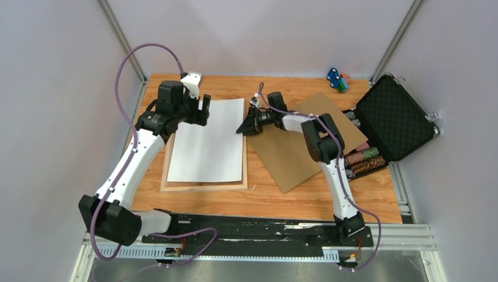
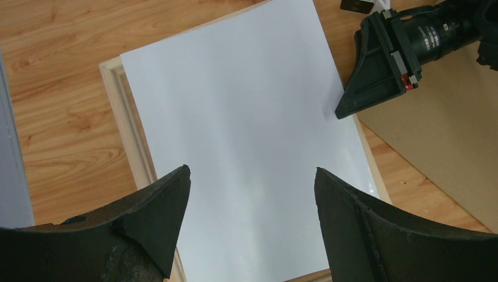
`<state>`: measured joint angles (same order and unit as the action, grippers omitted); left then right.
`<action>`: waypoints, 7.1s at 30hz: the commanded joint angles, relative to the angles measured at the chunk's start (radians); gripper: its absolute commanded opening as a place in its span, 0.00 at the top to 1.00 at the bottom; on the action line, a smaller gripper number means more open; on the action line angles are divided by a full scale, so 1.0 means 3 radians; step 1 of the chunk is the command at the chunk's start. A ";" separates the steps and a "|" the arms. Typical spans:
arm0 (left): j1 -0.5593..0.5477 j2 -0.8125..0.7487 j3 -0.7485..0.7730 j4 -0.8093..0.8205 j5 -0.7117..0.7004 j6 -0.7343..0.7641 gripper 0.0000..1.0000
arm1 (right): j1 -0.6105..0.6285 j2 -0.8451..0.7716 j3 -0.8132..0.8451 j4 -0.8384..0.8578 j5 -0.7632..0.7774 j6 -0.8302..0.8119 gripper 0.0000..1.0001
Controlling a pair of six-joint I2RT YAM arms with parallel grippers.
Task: Put the photo into the frame
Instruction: Turn over the photo from the photo frame.
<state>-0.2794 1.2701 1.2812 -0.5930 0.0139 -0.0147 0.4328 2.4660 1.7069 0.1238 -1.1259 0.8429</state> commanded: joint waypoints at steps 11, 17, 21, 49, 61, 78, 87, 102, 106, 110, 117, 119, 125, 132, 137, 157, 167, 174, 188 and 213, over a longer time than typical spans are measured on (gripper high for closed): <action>0.0042 -0.0118 -0.0018 0.0124 -0.0001 0.0044 0.14 | 0.0077 0.0077 0.0021 0.0152 0.0062 0.0253 1.00; 0.0051 -0.0118 -0.0016 0.0122 0.0002 0.0044 0.14 | 0.0076 -0.0010 0.0032 -0.0151 0.0027 0.0292 1.00; 0.0054 -0.0113 -0.0015 0.0117 0.0001 0.0044 0.14 | 0.0079 -0.0003 0.0229 -0.0587 -0.0028 0.0125 1.00; 0.0090 -0.0045 -0.0021 0.0108 -0.0104 0.0139 0.14 | -0.0097 0.0165 0.0656 -0.1238 -0.0489 -0.0512 1.00; 0.0093 0.0043 0.0003 0.0098 -0.0294 0.0236 0.14 | 0.0026 0.0485 0.1224 -0.1740 -0.0556 -0.0865 1.00; 0.0118 0.0065 -0.0039 0.0146 -0.0315 0.0240 0.14 | 0.0127 0.0562 0.1316 -0.1900 -0.0442 -0.1109 1.00; 0.0120 0.0024 -0.0079 0.0166 -0.0294 0.0243 0.14 | 0.0124 0.0509 0.1305 -0.1916 -0.0241 -0.1181 1.00; 0.0124 -0.0046 -0.0112 0.0182 -0.0271 0.0232 0.14 | 0.0127 0.0323 0.0946 -0.1625 -0.0035 -0.0997 1.00; 0.0124 -0.0071 -0.0117 0.0177 -0.0275 0.0235 0.13 | 0.0127 0.0246 0.0810 -0.1518 0.0025 -0.0947 1.00; 0.0124 -0.0087 -0.0124 0.0181 -0.0271 0.0234 0.13 | 0.0127 0.0134 0.0624 -0.1410 0.0062 -0.0908 1.00; 0.0124 -0.0101 -0.0124 0.0179 -0.0260 0.0228 0.13 | 0.0133 0.0122 0.0605 -0.1320 0.0091 -0.0862 1.00; 0.0124 -0.0110 -0.0124 0.0178 -0.0264 0.0233 0.13 | 0.0132 0.0148 0.0635 -0.1320 0.0097 -0.0853 1.00; 0.0129 -0.0120 -0.0129 0.0177 -0.0266 0.0234 0.13 | 0.0143 0.0195 0.0702 -0.1303 0.0142 -0.0829 1.00; 0.0129 -0.0121 -0.0133 0.0180 -0.0266 0.0236 0.13 | 0.0158 0.0266 0.0799 -0.1307 0.0161 -0.0800 1.00; 0.0129 -0.0140 -0.0135 0.0184 -0.0264 0.0239 0.13 | 0.0160 0.0240 0.0753 -0.1307 0.0194 -0.0800 0.99; 0.0129 -0.0280 -0.0166 0.0198 -0.0244 0.0241 0.13 | 0.0196 -0.0160 0.0524 -0.1569 0.0514 -0.0999 0.48; 0.0129 -0.0388 -0.0200 0.0228 -0.0216 0.0243 0.13 | 0.0270 -0.0444 0.0489 -0.1884 0.0995 -0.1293 0.40; 0.0129 -0.0435 -0.0214 0.0232 -0.0246 0.0244 0.10 | 0.0291 -0.0778 0.0415 -0.2073 0.1394 -0.1634 0.32; 0.0131 -0.0458 -0.0216 0.0212 -0.0267 0.0231 0.00 | 0.0279 -0.1676 -0.0301 -0.2233 0.2052 -0.2400 0.29; -0.0393 0.1431 0.0587 0.0798 0.1744 0.0442 0.00 | -0.1575 -0.4629 -0.3156 -0.2099 0.1457 -0.3106 0.30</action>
<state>-0.3466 1.5463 1.3319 -0.4065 0.4229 0.0772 0.0105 1.1141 0.7444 -0.4900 -0.6022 0.0006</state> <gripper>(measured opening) 0.997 0.709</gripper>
